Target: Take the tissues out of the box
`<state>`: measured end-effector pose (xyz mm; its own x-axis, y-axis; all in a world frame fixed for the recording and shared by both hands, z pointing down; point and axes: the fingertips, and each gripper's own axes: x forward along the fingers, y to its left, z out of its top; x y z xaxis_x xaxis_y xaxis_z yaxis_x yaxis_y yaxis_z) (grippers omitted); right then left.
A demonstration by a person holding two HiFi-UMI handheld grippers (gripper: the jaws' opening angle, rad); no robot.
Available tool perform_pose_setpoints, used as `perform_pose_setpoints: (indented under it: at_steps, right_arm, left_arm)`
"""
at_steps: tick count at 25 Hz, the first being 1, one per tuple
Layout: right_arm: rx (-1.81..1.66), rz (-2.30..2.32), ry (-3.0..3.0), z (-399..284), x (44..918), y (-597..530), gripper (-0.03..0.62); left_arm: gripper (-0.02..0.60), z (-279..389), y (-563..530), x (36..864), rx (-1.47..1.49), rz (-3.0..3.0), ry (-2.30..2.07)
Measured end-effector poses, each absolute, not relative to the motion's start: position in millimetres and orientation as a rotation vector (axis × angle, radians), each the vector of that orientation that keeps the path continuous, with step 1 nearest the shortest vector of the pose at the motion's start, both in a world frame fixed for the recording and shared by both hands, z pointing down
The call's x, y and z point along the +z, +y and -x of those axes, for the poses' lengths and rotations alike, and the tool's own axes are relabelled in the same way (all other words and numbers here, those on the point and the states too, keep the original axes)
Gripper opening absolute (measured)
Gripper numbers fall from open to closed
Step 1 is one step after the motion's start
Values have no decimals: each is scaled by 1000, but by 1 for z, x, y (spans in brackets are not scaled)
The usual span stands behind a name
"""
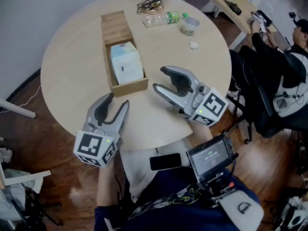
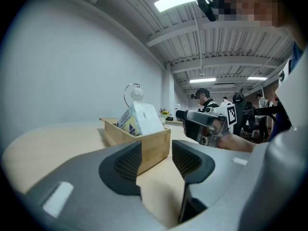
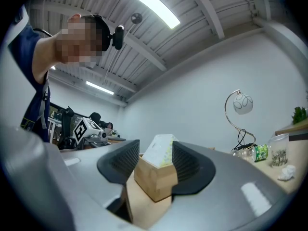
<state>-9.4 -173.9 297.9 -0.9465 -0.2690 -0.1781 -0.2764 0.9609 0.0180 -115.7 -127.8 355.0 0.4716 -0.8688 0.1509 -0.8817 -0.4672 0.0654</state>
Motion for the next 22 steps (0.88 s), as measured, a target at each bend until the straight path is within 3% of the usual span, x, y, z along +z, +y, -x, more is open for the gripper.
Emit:
perform_pose_setpoints:
  at_steps: [8,16,22]
  right_arm:
    - [49,441,2967,13,303,-178,208]
    - [93,482,2895,3,293,-176,11]
    - [100,495,2901,-1,295,-176,5]
  left_arm:
    - [202,118,-128,353,151,-2566,-1551]
    - [201,118,-126,355,139,-2570,-1544]
    - [201,117,-126,356,146,-2570,-1542]
